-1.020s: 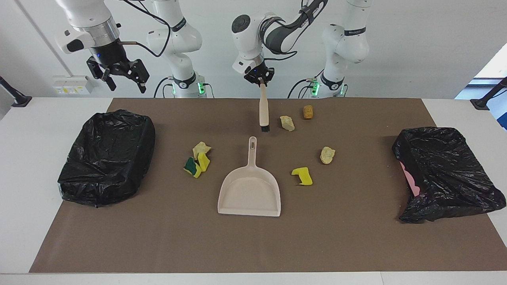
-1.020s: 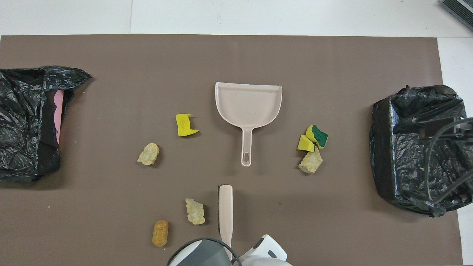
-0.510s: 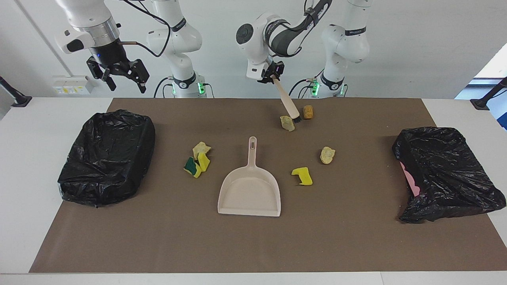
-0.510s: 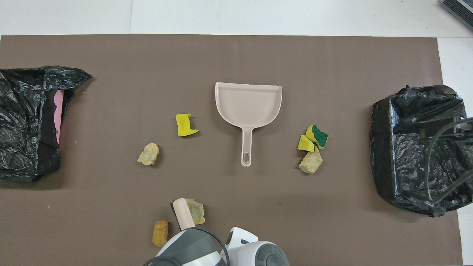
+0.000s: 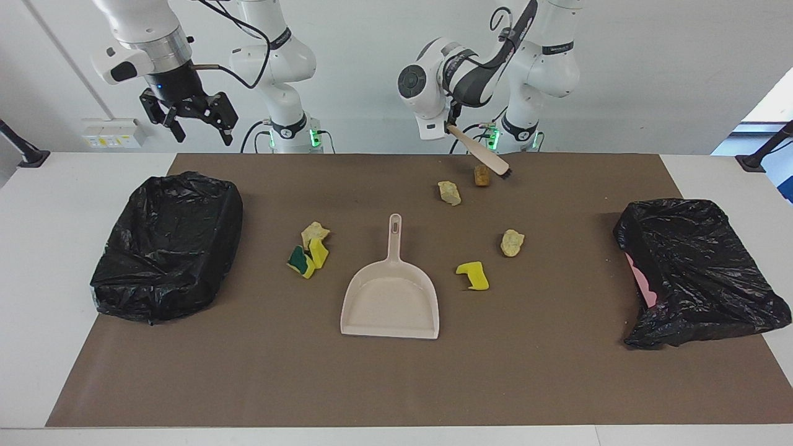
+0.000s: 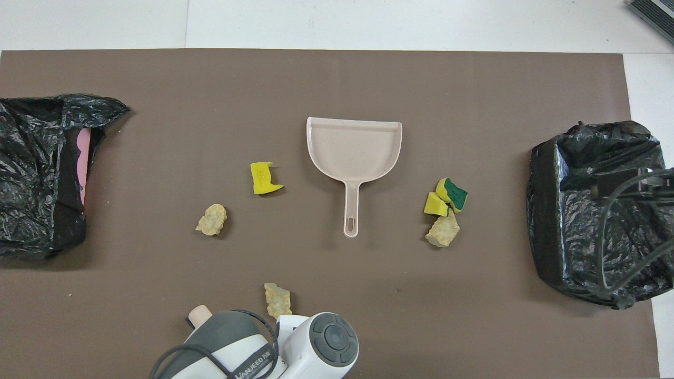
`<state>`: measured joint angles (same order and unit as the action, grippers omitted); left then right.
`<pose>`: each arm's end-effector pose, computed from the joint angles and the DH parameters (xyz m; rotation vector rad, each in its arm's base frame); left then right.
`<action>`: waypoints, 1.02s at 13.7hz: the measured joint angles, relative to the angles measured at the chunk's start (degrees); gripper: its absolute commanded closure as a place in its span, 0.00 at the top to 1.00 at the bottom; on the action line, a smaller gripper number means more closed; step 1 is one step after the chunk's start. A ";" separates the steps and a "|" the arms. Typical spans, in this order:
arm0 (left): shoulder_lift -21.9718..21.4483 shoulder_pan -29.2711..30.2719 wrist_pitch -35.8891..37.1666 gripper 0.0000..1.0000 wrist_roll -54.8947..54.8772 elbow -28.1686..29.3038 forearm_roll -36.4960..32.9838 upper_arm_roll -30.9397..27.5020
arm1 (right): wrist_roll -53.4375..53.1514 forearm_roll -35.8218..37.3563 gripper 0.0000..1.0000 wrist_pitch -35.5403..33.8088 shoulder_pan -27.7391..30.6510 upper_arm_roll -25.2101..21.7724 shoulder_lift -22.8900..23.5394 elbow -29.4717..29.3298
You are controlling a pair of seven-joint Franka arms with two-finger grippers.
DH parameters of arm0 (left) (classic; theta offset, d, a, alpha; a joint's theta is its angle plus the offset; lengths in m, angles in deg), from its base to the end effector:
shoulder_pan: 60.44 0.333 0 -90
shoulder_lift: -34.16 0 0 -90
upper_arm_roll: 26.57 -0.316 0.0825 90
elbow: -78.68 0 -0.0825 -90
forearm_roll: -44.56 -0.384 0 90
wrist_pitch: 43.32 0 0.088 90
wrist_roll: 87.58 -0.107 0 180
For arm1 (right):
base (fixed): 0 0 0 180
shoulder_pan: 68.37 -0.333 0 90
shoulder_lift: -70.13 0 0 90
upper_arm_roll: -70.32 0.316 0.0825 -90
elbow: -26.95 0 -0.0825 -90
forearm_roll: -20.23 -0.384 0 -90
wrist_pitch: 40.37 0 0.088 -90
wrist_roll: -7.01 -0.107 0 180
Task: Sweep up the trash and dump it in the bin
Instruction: 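Grasp the wooden brush handle with the left gripper and lift it, then reach the right gripper to the pink dustpan handle and grasp it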
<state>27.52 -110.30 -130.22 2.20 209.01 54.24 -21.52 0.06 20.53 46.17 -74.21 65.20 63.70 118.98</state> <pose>0.2248 -0.3529 0.3746 -2.4045 -0.8231 0.4524 0.5130 0.0029 0.6622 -3.1310 0.1702 -0.0245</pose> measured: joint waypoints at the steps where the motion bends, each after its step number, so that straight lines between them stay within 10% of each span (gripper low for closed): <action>1: -0.18 0.62 -0.41 0.00 1.68 0.41 0.91 -0.03 | 0.00 0.00 1.00 -0.01 -0.06 0.19 0.00 0.01; 14: -3.17 5.71 -16.70 0.00 9.47 10.05 8.94 0.05 | -9.90 -0.15 1.00 13.07 -13.04 1.15 11.29 2.56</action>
<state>24.36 -104.59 -146.92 11.67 219.06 63.18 -21.47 -9.84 20.38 59.25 -87.25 66.35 74.98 121.54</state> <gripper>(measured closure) 0.731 0.000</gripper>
